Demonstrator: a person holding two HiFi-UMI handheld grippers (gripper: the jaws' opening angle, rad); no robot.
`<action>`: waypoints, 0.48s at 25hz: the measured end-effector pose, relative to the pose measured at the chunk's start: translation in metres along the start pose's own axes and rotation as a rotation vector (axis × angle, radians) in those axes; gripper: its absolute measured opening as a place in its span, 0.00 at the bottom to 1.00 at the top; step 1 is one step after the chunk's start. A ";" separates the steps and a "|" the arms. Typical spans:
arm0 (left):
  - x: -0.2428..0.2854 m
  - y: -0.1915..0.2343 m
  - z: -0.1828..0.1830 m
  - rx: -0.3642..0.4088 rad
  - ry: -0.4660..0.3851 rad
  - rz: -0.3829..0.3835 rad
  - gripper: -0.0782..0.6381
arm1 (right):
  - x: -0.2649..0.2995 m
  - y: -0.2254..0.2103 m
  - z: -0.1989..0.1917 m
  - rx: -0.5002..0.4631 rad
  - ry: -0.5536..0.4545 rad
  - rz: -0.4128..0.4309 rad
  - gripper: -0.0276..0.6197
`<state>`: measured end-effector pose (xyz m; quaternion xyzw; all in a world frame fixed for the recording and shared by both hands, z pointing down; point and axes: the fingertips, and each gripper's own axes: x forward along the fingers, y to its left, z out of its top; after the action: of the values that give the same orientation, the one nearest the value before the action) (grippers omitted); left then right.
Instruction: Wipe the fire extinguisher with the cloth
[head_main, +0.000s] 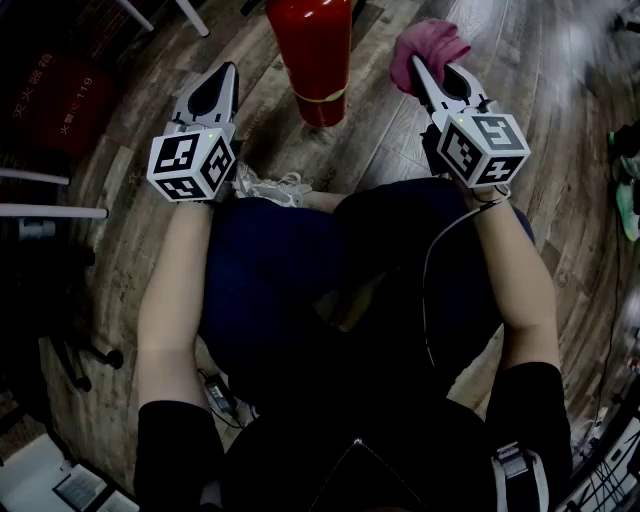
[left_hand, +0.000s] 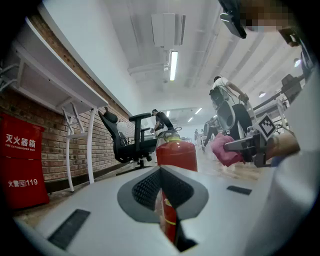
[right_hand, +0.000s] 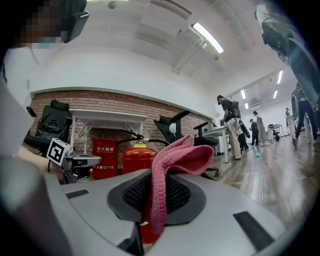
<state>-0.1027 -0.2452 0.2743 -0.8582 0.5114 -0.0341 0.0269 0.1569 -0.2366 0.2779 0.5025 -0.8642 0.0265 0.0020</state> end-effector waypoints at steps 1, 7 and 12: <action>0.000 0.000 -0.001 -0.001 0.002 0.002 0.13 | 0.000 0.000 -0.001 0.000 0.001 -0.001 0.14; 0.001 0.006 -0.005 -0.034 0.024 0.024 0.13 | 0.002 -0.003 -0.006 0.040 0.007 0.000 0.14; 0.002 0.010 -0.005 -0.052 0.030 0.031 0.13 | 0.009 -0.005 0.000 0.105 -0.008 0.024 0.14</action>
<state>-0.1111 -0.2517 0.2787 -0.8500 0.5257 -0.0335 -0.0025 0.1566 -0.2463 0.2785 0.4915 -0.8676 0.0701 -0.0281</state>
